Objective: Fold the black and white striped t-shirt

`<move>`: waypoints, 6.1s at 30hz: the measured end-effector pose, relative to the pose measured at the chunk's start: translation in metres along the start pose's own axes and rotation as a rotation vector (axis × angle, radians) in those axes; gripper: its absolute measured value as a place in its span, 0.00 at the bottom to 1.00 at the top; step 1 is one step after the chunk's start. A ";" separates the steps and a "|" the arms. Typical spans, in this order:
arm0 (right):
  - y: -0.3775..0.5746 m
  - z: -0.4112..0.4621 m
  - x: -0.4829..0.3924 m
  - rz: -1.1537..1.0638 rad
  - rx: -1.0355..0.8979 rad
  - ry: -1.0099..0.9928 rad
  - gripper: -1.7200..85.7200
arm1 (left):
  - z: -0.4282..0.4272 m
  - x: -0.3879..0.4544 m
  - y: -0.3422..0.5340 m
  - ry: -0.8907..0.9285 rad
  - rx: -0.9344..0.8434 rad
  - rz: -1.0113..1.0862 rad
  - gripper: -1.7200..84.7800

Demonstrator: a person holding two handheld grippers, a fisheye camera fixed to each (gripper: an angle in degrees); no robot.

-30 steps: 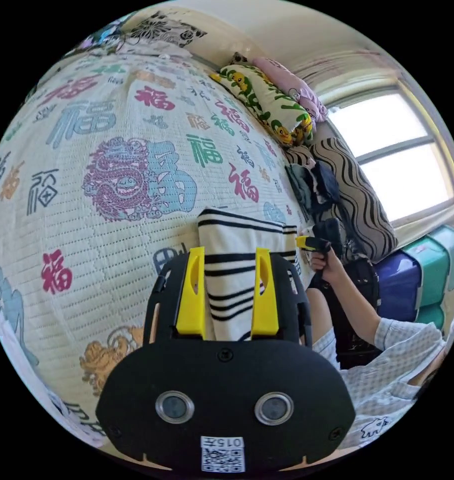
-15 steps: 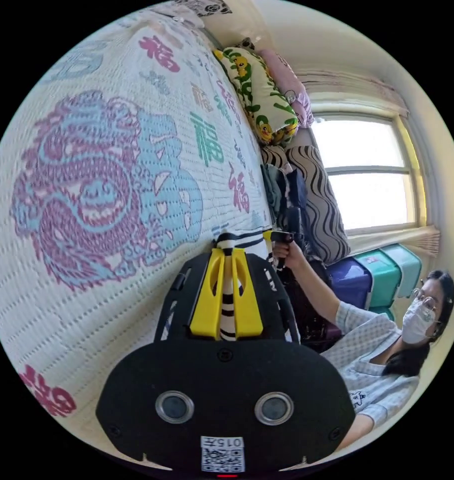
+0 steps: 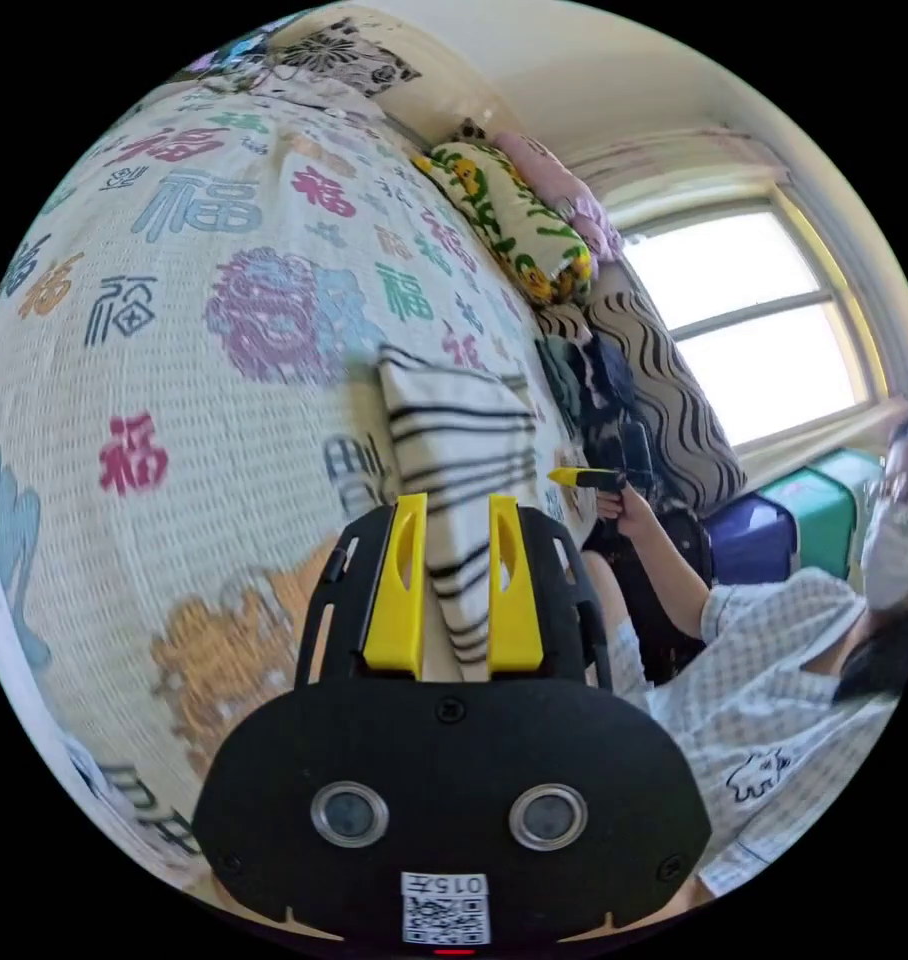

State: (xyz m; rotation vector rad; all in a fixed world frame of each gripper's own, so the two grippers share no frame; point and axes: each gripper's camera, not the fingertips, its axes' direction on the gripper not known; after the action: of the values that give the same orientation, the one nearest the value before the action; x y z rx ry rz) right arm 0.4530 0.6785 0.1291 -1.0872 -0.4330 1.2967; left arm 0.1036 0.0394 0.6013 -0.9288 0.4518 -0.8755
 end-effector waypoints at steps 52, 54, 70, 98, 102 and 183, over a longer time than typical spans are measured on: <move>-0.021 -0.013 0.065 0.061 0.237 -0.318 0.20 | -0.006 -0.126 -0.083 0.169 0.034 -0.164 0.20; -0.035 -0.008 0.070 0.044 0.191 -0.344 0.19 | 0.009 -0.129 -0.103 0.228 -0.031 -0.104 0.21; -0.076 -0.019 0.021 -0.178 0.134 -0.312 0.04 | 0.003 -0.070 -0.151 0.209 -0.099 0.216 0.04; 0.143 -0.017 -0.125 -0.496 -0.012 -0.043 0.09 | -0.026 0.137 0.124 -0.330 -0.338 0.880 0.02; 0.120 -0.047 -0.148 -0.580 0.101 0.098 0.14 | -0.031 0.140 0.123 -0.302 -0.323 0.835 0.02; -0.011 -0.007 -0.117 -0.224 0.055 -0.353 0.06 | -0.041 -0.099 -0.202 0.098 0.074 -0.220 0.02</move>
State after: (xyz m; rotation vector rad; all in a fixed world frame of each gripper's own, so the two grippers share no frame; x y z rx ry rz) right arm 0.4319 0.5697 0.1700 -0.7395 -0.7571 1.2926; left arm -0.0731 0.0375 0.7458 -0.8813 0.4035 -1.1344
